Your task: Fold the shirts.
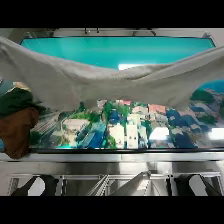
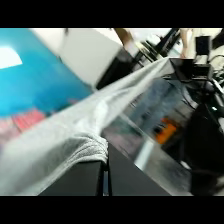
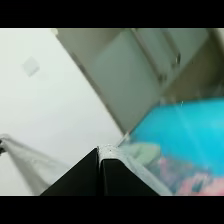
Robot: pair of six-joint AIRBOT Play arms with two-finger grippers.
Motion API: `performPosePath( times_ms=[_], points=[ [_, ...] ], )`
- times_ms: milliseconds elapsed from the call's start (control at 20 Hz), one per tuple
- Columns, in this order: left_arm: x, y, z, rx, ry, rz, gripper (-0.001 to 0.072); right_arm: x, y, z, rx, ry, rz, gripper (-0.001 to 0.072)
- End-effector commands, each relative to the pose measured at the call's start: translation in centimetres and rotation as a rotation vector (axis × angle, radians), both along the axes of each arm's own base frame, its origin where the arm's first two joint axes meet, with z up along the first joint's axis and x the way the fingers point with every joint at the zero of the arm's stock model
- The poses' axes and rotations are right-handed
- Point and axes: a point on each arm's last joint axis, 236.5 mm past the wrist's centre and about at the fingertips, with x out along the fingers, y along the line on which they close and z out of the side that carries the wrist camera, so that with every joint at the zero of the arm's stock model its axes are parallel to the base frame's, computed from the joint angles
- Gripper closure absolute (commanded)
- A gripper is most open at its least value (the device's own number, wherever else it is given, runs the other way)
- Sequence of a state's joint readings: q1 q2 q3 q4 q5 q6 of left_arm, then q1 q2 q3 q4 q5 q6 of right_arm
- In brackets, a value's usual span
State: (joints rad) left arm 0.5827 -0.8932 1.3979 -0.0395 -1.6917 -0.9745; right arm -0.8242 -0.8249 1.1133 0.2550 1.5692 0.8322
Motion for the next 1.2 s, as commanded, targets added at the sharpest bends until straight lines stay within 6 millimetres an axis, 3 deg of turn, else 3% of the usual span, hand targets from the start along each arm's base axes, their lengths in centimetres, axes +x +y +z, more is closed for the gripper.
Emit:
performPosePath(
  times_ms=[0,150,200,300,350,450,600,750,950,1050,1150],
  points=[
    [-4.2,-0.5,6.6,0.065,-0.224,0.125,0.0682,-4.1,0.4,8.8,-0.007,-0.332,-0.232,0.0695],
    [-4.1,0.5,7.5,0.101,-0.23,0.187,0.0681,-3.9,0.6,9.3,-0.092,-0.351,-0.31,0.0695],
    [-3.5,1.0,7.5,0.092,-0.216,0.181,0.0681,-2.6,-0.2,8.1,-0.147,-0.304,-0.365,0.0696],
    [-1.2,2.6,5.6,0.08,-0.122,0.169,0.0681,0.5,-2.6,2.9,-0.269,-0.095,-0.459,0.0696],
    [0.6,3.4,3.3,0.102,-0.041,0.174,0.0682,1.9,-3.3,-0.1,-0.306,0.009,-0.462,0.0696],
    [4.3,3.7,-3.6,0.154,0.168,0.143,0.0682,4.3,-4.1,-5.7,-0.361,0.153,-0.45,0.0697],
    [8.9,3.0,-14.8,0.229,0.437,0.136,0.0682,7.0,-5.5,-15.6,-0.41,0.371,-0.467,0.0697],
    [12.0,1.7,-24.1,0.232,0.634,0.112,0.0682,9.0,-6.3,-24.1,-0.392,0.534,-0.461,0.0697],
    [15.7,1.7,-33.1,0.2,0.832,0.11,0.0682,12.8,-6.8,-32.6,-0.378,0.697,-0.41,0.0697],
    [17.7,1.9,-35.6,0.194,0.882,0.092,0.0682,14.7,-6.4,-36.1,-0.343,0.752,-0.366,0.0697],
    [20.8,2.2,-36.7,0.191,0.887,0.091,0.0683,17.0,-6.6,-37.7,-0.266,0.778,-0.344,0.0697]
  ],
)
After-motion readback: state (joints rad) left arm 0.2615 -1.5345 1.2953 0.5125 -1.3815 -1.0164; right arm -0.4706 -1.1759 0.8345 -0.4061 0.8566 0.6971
